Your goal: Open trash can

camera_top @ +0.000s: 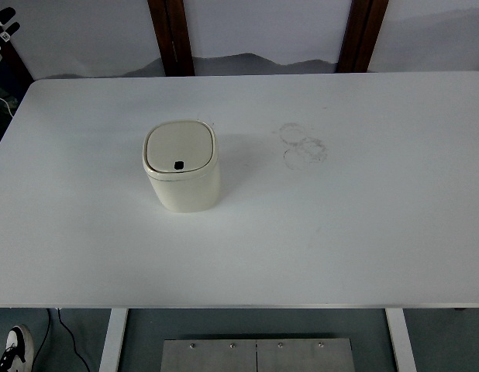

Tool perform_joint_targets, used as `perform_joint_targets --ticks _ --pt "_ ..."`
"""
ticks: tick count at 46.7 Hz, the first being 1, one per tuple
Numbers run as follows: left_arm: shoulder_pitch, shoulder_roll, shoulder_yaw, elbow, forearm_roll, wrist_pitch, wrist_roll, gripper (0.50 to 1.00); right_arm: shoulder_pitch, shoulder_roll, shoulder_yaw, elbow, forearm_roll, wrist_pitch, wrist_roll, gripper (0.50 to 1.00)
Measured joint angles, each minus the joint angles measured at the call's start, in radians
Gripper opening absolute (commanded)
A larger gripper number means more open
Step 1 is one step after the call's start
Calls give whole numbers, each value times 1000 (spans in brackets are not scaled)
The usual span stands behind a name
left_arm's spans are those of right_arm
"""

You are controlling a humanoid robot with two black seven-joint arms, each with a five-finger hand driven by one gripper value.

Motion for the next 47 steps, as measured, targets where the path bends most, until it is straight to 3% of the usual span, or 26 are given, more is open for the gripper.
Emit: perform_joint_targets --ticks 47 --pt "40 -3 0 -3 -7 6 0 1000 0 0 0 0 0 0 0 995"
